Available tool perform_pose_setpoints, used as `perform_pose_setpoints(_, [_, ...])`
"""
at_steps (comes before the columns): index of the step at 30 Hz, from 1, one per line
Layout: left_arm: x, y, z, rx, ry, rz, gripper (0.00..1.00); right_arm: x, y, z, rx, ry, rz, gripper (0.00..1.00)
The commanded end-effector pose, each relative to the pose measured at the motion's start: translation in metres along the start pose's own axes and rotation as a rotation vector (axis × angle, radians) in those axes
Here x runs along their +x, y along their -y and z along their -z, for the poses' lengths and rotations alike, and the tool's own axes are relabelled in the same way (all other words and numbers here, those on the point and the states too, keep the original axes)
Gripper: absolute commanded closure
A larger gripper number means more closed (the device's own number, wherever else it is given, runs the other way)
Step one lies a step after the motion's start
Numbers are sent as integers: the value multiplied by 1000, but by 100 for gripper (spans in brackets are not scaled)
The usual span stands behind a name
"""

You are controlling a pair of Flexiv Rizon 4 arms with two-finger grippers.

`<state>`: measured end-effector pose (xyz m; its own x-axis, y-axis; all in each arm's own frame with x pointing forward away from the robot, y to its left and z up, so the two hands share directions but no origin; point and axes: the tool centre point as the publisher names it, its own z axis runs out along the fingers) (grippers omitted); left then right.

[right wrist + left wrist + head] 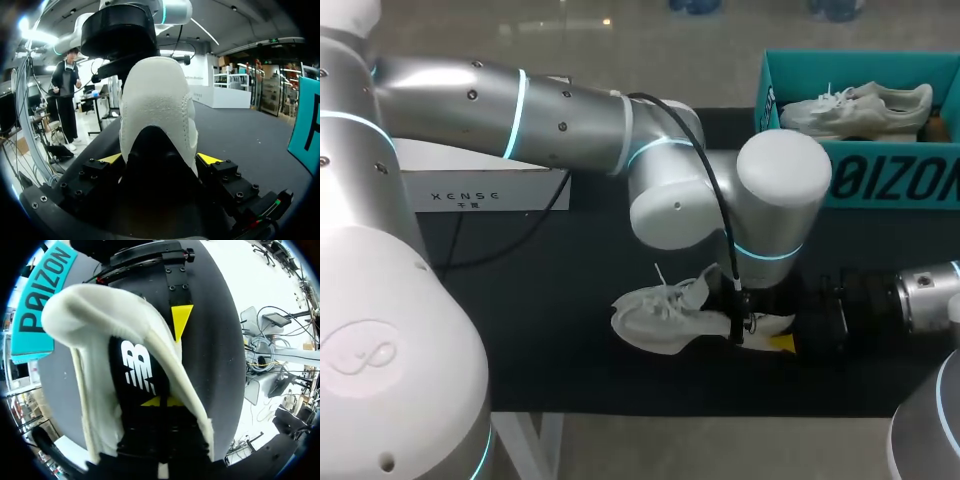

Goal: Take the shoe out of the shoebox, open the shoe tongue, remove and reinsert the insole, then place the shoe into the shoebox

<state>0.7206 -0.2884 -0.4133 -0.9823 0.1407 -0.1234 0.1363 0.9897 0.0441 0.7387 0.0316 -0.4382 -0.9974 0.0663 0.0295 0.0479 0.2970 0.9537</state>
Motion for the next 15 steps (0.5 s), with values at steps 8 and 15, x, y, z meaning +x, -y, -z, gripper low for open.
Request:
perform_pose_setpoints(8, [-6,-7,-12,27,129,40,100,1,3,-3,3,3,-1,100])
perform_pose_setpoints(15, [-5,-5,6,40,172,51,100,1,3,-3,3,3,-1,100])
